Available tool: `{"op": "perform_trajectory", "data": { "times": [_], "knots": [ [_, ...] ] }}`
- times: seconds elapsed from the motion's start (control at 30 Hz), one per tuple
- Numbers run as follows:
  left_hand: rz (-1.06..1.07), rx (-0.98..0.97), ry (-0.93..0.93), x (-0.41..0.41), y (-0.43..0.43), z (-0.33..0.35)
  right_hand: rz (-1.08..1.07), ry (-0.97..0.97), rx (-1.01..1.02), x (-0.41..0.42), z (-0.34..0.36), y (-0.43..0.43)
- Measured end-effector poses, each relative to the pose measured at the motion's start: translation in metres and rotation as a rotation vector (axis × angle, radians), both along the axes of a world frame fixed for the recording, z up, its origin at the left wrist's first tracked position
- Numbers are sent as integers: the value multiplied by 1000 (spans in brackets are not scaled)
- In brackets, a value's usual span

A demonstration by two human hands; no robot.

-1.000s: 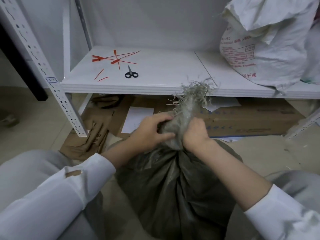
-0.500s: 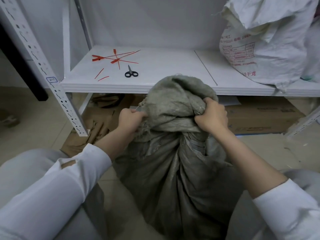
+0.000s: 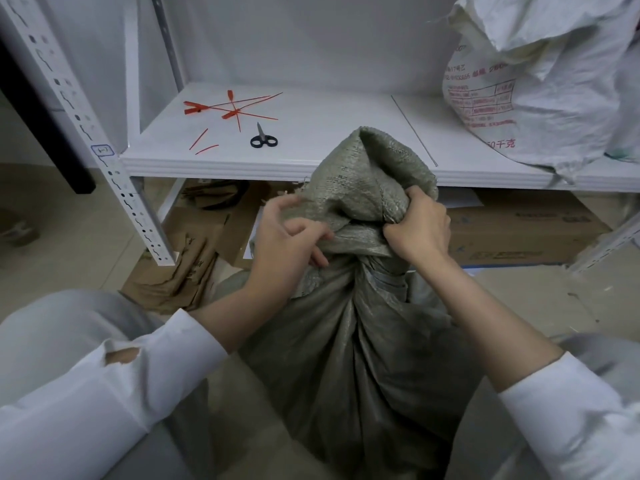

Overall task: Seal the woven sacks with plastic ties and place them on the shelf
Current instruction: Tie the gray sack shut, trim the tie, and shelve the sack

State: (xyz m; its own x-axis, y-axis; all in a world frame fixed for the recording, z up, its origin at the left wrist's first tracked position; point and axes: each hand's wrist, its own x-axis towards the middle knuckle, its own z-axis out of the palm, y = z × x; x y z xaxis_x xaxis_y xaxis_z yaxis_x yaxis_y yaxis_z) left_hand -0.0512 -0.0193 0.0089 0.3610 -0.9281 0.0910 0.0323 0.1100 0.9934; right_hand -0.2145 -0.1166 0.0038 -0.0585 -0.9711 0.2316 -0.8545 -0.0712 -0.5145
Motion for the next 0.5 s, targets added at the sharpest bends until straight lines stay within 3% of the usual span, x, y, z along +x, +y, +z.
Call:
{"op": "perform_trajectory", "data": {
  "times": [0.17,0.27,0.4,0.5],
  "knots": [
    [-72,-130,-166,2,6,1,26,31,-2,4,-7,1],
    [-185,85,-228,-2,3,-6,40,-20,0,7,-9,2],
    [-390,567,-103,-4,-3,-24,136,-181,-74,18,-8,12],
    [-433,472,-38,-13,-10,-42,301,-340,-139,31,-6,27]
  ]
}}
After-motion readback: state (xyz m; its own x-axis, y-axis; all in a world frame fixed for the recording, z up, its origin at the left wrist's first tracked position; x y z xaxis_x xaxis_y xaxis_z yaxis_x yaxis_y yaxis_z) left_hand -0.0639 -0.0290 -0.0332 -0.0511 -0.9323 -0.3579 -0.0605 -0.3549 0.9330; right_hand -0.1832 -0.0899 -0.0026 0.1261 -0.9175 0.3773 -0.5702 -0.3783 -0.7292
